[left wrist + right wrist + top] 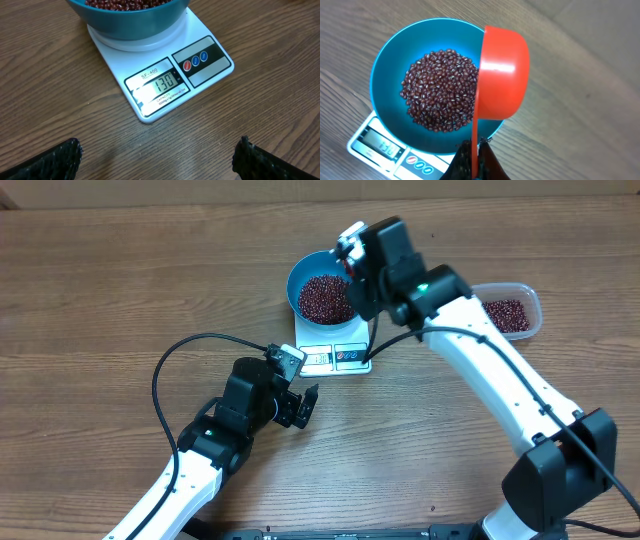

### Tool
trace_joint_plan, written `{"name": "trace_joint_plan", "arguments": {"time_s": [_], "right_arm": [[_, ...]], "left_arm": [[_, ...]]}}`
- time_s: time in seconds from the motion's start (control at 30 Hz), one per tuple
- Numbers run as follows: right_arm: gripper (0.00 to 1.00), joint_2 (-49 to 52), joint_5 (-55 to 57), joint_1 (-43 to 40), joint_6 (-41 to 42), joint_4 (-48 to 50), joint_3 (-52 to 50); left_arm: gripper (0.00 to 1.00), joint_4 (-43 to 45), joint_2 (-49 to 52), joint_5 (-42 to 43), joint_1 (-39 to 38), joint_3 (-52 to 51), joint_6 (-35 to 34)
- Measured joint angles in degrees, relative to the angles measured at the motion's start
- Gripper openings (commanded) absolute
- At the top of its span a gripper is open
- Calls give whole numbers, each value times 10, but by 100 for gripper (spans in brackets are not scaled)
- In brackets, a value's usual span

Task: Scoop item into bowl and weigh 150g on scale
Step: 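Return the empty scoop to the bean container with the right gripper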

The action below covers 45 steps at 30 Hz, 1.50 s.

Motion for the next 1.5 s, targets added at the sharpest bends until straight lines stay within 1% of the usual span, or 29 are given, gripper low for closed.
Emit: {"name": "trace_joint_plan", "arguments": {"time_s": [0.13,0.23,0.5,0.7,0.87,1.13,1.33,1.5], "right_arm": [[4,0,76,48,-31,2,0],[4,-1,114,69,-44,7,0],[4,-1,154,67,-52,9,0],[4,-12,134,45,-21,7,0],[4,-54,71,-19,-7,-19,0],[4,-131,16,-209,-3,-112,9],[4,-124,6,-333,-3,-197,12],[4,-87,3,-395,-7,-230,12]], "left_arm": [[100,0,0,0,0,0,0],[99,0,0,0,0,0,0],[100,0,0,0,0,0,0],[100,0,0,0,0,0,0],[100,0,0,0,0,0,0],[99,0,0,0,0,0,0],[99,0,0,0,0,0,0],[99,0,0,0,0,0,0]]}}
